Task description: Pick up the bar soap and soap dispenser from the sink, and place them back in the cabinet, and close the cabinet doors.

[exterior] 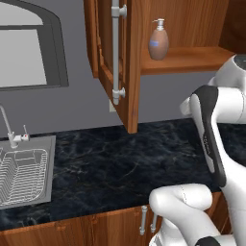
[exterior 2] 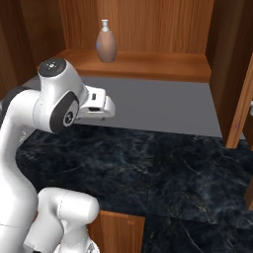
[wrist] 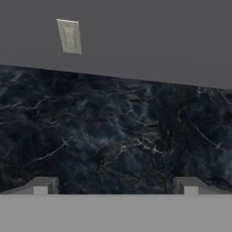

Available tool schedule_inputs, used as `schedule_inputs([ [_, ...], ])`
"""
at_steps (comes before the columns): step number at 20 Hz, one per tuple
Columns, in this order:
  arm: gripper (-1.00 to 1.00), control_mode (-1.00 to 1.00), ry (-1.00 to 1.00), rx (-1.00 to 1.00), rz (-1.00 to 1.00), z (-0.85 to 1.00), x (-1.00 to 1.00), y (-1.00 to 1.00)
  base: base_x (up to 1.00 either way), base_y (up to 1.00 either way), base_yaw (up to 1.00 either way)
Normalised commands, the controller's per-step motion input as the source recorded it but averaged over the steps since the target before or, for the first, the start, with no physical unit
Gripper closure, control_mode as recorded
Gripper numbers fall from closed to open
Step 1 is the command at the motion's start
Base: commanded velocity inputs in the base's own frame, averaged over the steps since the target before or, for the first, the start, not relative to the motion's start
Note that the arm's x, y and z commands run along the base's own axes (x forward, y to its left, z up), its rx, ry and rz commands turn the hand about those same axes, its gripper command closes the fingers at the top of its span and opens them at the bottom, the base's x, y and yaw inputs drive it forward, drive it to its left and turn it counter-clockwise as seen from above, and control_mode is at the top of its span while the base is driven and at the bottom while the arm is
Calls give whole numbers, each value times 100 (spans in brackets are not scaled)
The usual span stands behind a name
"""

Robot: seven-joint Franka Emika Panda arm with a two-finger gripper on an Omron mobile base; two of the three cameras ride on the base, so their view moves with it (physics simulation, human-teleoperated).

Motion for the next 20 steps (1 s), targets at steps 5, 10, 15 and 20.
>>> schedule_inputs([
  [5,-100,-100,0,1,-8,-25,-15,1,0,0,0],
  [10,-100,-100,1,3,-4,-30,-18,0,0,0,0],
  [15,-100,-100,1,8,-1,-27,-11,0,0,0,0],
  [20,-100,-100,3,11,0,-17,-9,0,0,0,0],
])
